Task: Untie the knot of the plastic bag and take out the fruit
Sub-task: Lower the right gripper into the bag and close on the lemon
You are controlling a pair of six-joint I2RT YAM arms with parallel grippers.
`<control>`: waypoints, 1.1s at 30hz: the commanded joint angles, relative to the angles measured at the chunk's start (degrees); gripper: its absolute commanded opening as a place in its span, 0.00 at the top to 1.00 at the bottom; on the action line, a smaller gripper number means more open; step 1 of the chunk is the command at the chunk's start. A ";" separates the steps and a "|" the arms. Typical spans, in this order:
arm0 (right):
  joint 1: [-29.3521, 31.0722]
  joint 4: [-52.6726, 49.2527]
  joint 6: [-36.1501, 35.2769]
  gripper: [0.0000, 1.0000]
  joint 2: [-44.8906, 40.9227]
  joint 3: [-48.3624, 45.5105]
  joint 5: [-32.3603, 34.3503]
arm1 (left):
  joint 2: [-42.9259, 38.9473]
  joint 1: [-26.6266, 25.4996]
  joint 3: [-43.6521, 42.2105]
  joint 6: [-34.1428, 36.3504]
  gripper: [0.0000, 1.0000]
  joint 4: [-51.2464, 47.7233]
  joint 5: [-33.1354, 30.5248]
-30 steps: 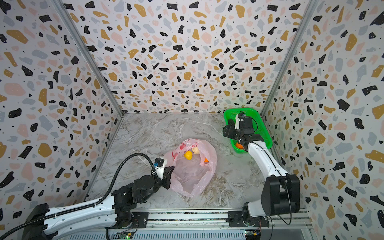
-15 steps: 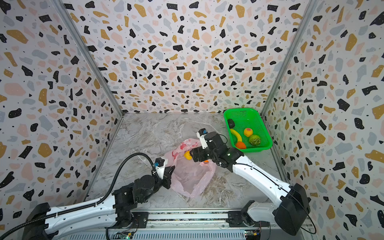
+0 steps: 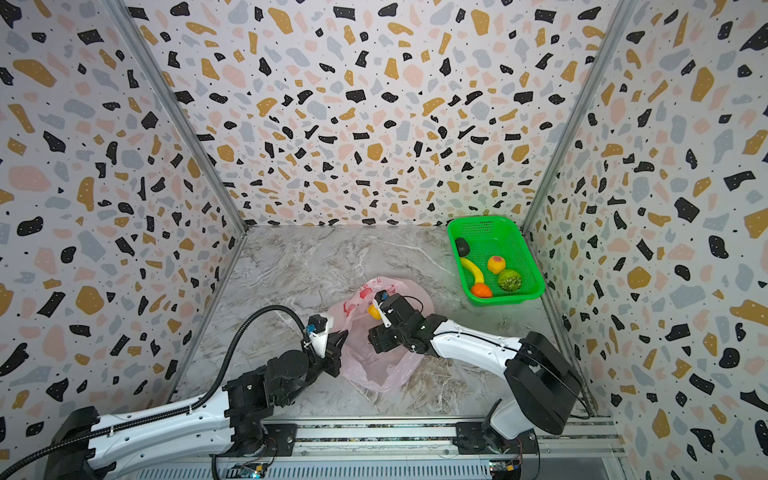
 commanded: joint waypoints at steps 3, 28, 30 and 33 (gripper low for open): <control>0.32 5.39 1.73 0.27 3.54 2.06 1.84 | -0.27 -0.20 0.98 0.36 1.00 1.87 -0.39; -4.51 18.27 20.20 0.15 16.88 7.62 9.80 | 1.47 -0.20 -1.14 -0.17 1.00 2.30 4.60; -4.51 18.10 20.09 0.17 18.18 8.72 10.17 | 1.80 -0.20 -1.10 -0.11 1.00 2.57 4.95; -4.51 18.04 20.14 0.20 20.15 10.28 10.56 | 1.93 -0.20 -0.76 0.13 1.00 2.48 5.16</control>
